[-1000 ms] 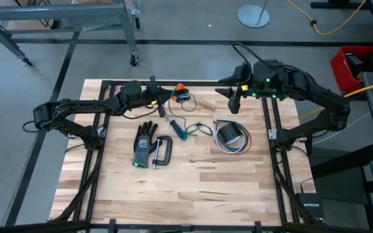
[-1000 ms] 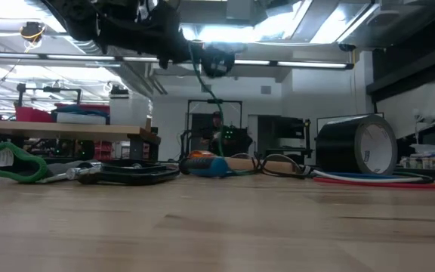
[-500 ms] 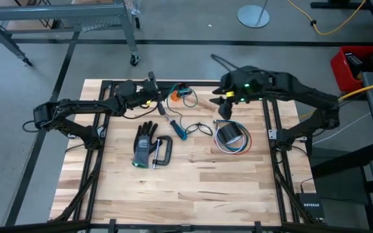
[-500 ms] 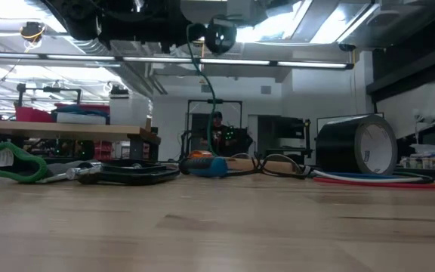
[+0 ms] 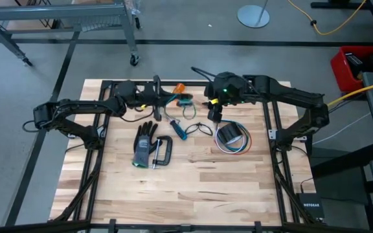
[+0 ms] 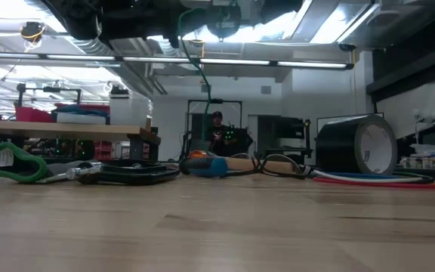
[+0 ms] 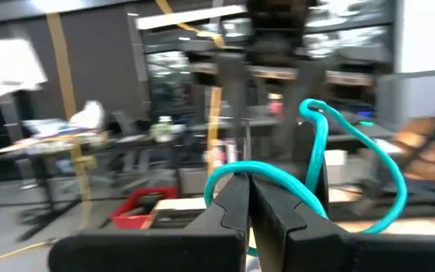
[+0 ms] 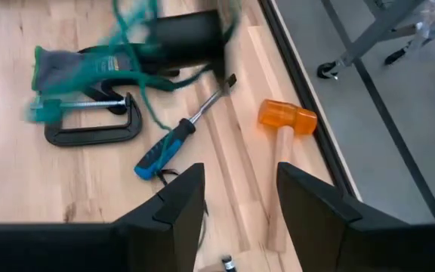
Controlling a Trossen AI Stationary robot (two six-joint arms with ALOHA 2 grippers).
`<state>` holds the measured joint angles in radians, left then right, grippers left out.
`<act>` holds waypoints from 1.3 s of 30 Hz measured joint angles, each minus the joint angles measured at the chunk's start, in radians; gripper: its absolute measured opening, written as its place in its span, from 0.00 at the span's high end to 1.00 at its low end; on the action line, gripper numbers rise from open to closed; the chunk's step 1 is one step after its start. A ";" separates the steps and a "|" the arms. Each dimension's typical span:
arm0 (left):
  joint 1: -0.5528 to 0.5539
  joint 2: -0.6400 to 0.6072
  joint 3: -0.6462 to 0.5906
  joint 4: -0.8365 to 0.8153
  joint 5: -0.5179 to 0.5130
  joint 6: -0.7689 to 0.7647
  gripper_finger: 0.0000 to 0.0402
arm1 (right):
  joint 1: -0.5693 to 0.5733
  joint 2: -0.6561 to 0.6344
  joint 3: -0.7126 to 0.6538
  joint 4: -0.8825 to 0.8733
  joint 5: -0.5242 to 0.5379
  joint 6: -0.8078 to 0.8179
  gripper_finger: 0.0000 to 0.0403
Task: Coil cords
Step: Coil the green wire onto the spool
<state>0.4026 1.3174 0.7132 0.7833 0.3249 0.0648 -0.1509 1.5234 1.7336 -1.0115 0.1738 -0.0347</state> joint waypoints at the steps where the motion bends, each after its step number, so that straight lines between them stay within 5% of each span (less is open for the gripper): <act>1: -0.003 0.000 0.000 -0.008 0.026 0.003 1.00 | 0.000 0.000 0.000 -0.002 0.000 0.000 0.58; 14: -0.037 0.000 0.000 0.002 0.107 0.026 1.00 | 0.000 0.043 0.000 0.133 -0.174 -0.052 0.58; 34: -0.051 0.000 0.000 0.018 0.117 0.042 1.00 | 0.000 0.092 0.000 0.214 -0.266 -0.073 0.58; 39: -0.051 0.000 0.000 0.021 0.117 0.046 1.00 | 0.000 0.114 0.000 0.232 -0.313 -0.077 0.65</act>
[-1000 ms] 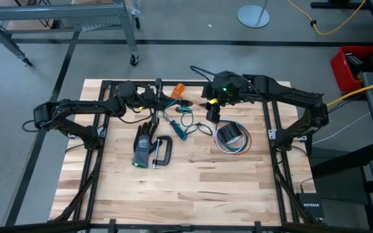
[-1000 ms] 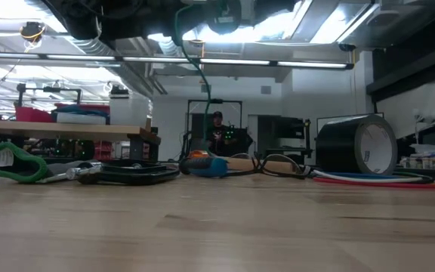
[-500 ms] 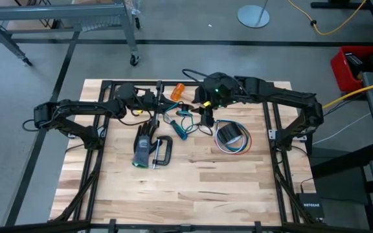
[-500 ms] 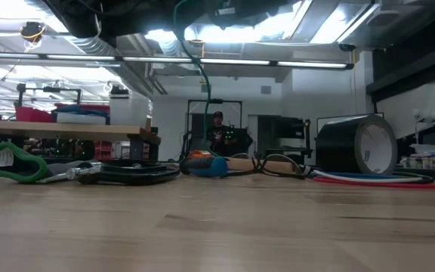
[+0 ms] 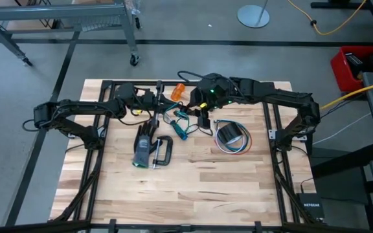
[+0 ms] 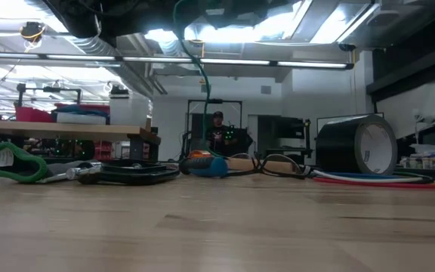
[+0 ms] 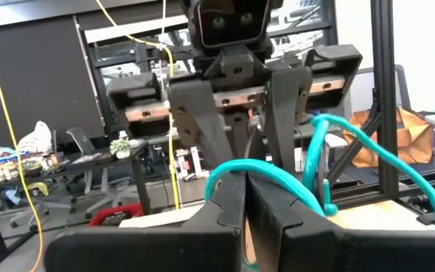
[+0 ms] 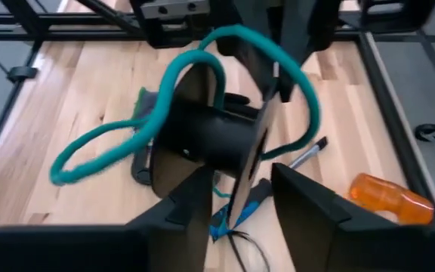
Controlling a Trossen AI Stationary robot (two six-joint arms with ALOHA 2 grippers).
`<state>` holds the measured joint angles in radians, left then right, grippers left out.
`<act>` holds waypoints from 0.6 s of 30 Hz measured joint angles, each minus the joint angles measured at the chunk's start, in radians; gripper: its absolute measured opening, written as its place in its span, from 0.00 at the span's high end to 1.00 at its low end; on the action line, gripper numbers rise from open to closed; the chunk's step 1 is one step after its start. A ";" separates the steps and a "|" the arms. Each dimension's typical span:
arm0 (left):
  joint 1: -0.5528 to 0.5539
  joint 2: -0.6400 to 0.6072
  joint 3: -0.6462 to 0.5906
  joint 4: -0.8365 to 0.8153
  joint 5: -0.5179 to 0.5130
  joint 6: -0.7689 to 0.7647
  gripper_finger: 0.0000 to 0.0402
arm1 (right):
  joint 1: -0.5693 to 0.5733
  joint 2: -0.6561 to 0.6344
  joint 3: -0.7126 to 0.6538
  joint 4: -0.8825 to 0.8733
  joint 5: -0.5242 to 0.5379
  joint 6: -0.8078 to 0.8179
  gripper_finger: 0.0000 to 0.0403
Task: Coil cords
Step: Coil the green wire onto the spool
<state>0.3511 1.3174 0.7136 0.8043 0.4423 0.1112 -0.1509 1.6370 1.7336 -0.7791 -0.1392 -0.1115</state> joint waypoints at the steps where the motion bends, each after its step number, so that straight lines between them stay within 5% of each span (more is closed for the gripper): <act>1: 0.000 0.000 0.000 0.000 0.000 0.000 1.00 | 0.000 0.004 0.000 0.000 -0.005 0.000 0.68; 9: -0.003 -0.001 0.000 0.002 -0.001 -0.001 1.00 | 0.000 0.019 0.000 -0.011 0.003 -0.007 0.96; 18: -0.003 0.000 0.001 -0.005 -0.006 0.000 1.00 | 0.000 0.020 0.000 -0.040 0.044 -0.022 0.98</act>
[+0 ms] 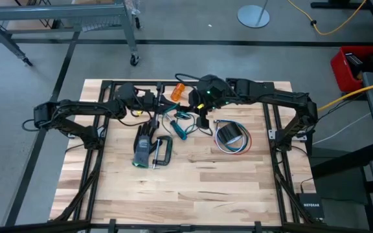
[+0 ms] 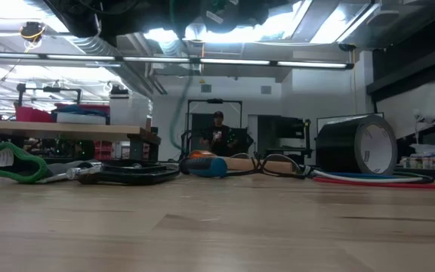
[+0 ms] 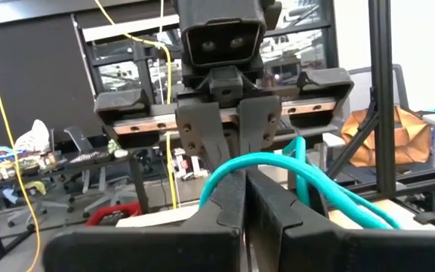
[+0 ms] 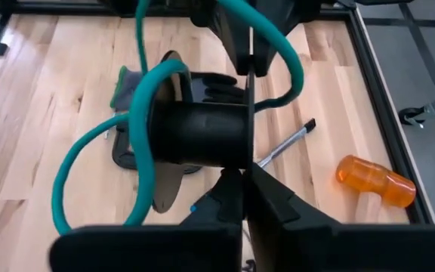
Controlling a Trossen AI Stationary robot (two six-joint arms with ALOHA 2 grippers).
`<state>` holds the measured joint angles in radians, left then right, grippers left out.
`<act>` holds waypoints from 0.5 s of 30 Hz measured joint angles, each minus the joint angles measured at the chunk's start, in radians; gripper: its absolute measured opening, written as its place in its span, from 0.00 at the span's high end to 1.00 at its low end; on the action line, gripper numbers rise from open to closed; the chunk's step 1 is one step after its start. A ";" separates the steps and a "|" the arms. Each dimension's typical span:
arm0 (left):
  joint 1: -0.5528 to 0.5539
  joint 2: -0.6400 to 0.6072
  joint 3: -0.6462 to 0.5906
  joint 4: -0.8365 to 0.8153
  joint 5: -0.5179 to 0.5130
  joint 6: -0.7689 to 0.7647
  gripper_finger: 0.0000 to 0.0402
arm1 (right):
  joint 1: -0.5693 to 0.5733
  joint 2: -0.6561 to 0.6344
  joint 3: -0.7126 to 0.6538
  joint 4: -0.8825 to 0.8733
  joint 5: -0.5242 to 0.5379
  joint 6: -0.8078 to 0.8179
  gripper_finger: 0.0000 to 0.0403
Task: Coil cords
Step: Coil the green wire onto the spool
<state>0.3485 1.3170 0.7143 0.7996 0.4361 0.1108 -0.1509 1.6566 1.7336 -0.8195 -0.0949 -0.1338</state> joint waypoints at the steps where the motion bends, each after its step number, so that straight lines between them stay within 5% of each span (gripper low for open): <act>1: 0.000 0.001 0.000 -0.003 0.000 0.000 0.99 | 0.000 0.000 0.000 -0.004 0.006 0.000 0.98; 15: 0.001 -0.001 0.000 -0.026 0.003 -0.005 0.95 | 0.000 -0.023 0.003 -0.081 0.060 -0.004 0.99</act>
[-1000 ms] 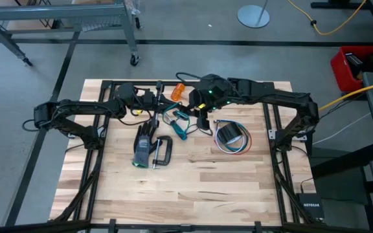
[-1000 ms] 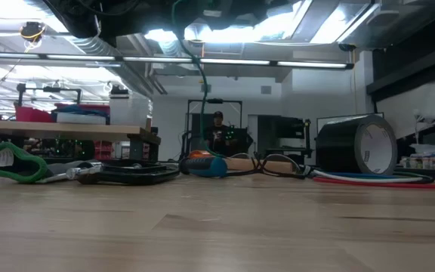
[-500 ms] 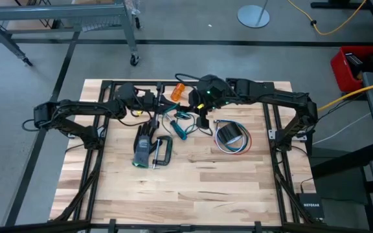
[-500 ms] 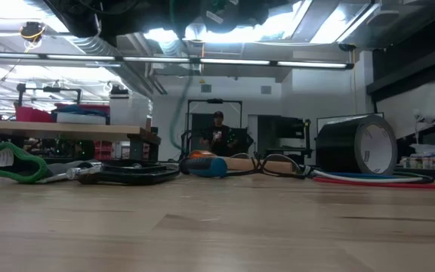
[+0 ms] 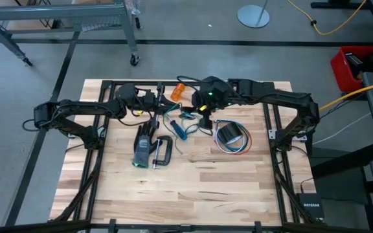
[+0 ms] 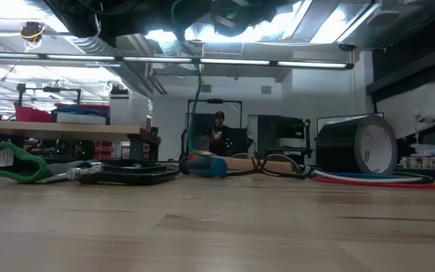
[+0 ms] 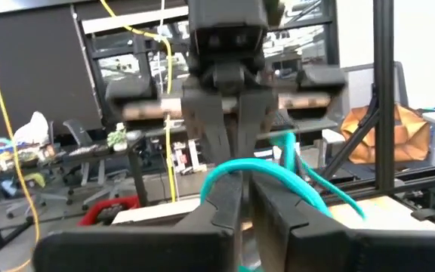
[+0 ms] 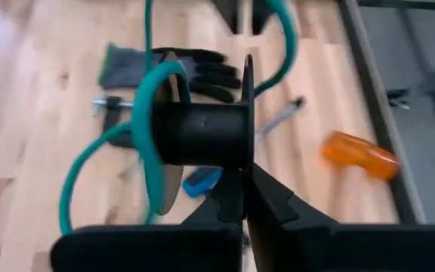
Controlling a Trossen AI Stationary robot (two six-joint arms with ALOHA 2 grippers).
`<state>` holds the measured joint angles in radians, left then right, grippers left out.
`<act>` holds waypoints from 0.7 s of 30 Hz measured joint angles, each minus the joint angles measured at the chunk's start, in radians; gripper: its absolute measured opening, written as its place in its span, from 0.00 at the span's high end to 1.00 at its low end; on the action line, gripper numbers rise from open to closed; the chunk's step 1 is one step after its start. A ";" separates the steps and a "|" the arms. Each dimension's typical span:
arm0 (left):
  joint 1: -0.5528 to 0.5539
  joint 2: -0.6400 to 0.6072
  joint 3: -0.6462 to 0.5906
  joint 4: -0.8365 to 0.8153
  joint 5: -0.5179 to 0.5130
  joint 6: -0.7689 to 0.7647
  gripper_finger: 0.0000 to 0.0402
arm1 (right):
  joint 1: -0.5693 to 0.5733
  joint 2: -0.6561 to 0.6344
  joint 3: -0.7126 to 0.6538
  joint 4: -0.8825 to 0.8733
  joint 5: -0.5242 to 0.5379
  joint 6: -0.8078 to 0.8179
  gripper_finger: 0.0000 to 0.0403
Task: Coil cords
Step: Coil the green wire onto the spool
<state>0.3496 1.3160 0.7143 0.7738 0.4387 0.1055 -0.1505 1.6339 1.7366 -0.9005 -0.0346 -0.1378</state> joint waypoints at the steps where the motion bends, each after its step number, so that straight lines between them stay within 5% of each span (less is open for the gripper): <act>1: 0.000 -0.001 0.000 -0.008 0.000 -0.001 0.94 | 0.000 -0.006 0.010 -0.013 0.025 0.000 0.99; 6: 0.000 -0.001 0.000 -0.014 0.000 -0.028 0.86 | -0.001 -0.031 0.055 -0.087 0.132 0.000 0.99; 21: 0.000 -0.001 0.000 -0.028 -0.023 -0.020 0.78 | -0.001 -0.037 0.089 -0.180 0.163 -0.001 1.00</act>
<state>0.3496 1.3151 0.7143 0.7456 0.4161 0.0856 -0.1513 1.5967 1.8261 -1.0808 0.1284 -0.1390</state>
